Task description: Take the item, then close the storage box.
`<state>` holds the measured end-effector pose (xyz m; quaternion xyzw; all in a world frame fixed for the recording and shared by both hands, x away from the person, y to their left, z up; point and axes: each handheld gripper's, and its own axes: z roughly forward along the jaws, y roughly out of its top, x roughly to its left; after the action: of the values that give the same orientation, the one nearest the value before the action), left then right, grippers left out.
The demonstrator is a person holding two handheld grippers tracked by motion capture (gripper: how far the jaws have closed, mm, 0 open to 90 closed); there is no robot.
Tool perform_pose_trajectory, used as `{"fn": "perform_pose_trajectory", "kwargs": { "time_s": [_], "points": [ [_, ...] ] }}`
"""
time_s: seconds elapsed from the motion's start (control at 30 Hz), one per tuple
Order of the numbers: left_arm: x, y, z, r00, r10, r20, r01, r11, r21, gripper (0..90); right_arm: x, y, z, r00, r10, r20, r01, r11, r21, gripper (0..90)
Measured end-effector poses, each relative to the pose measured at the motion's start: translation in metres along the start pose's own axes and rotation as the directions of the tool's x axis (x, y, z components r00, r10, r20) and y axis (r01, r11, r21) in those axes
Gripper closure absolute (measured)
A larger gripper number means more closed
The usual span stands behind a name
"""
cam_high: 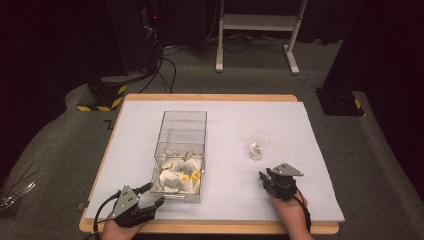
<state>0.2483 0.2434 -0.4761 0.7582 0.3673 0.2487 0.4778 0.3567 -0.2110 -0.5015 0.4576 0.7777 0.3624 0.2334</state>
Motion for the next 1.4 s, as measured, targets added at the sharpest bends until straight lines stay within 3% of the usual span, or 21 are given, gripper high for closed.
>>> {"fn": "perform_pose_trajectory", "kwargs": {
  "time_s": [0.27,1.4],
  "points": [
    [0.002,0.001,0.004,0.9997,-0.008,-0.025,0.008,0.9999,-0.006,39.5,0.0,0.0,0.001,1.0,-0.007,0.001,0.007,1.0,0.002,64.8],
    [0.009,0.005,0.015,0.9986,-0.023,-0.048,0.021,0.9994,-0.025,42.9,0.001,0.001,0.002,0.9998,-0.018,0.005,0.018,1.0,0.016,64.6]
  ]
}}
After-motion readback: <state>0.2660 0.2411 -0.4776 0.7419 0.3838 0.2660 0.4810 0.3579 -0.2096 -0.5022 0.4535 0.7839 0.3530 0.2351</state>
